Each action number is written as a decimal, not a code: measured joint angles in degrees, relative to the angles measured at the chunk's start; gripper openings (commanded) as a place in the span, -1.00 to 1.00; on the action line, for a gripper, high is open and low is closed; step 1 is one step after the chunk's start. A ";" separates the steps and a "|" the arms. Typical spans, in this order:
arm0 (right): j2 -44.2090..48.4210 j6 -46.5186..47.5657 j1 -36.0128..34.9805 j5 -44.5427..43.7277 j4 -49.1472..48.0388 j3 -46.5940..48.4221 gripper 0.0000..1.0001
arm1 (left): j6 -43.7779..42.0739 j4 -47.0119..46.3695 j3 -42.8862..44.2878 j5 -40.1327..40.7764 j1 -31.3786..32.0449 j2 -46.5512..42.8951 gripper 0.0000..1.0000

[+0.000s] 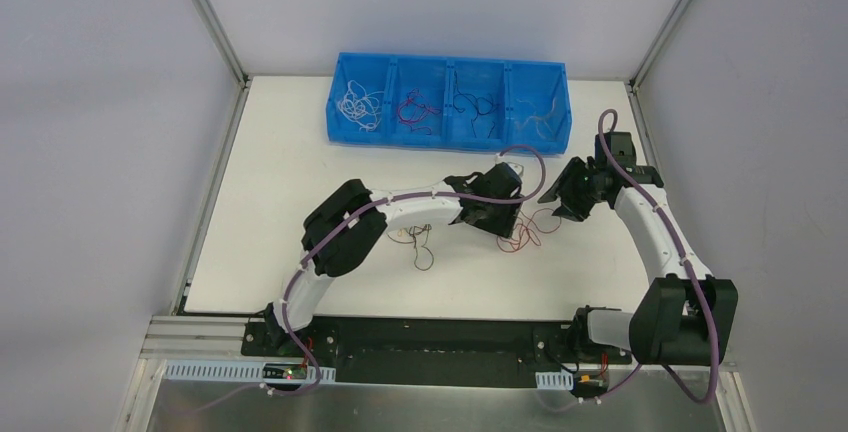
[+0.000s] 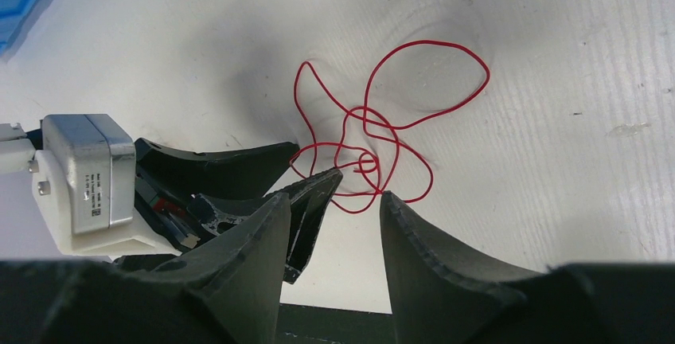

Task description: Untangle the cables

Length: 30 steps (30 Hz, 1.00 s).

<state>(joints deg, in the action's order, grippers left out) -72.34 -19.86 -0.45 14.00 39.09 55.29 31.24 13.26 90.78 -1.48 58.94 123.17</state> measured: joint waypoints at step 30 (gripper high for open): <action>1.18 0.46 1.84 0.22 0.22 0.00 -0.03 | 0.90 16.57 14.19 13.35 2.73 7.63 -1.00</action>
<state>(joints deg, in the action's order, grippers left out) -71.16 -19.40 1.39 14.22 39.31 55.29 32.14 29.82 104.97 11.88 61.67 130.80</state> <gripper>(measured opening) 0.483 0.019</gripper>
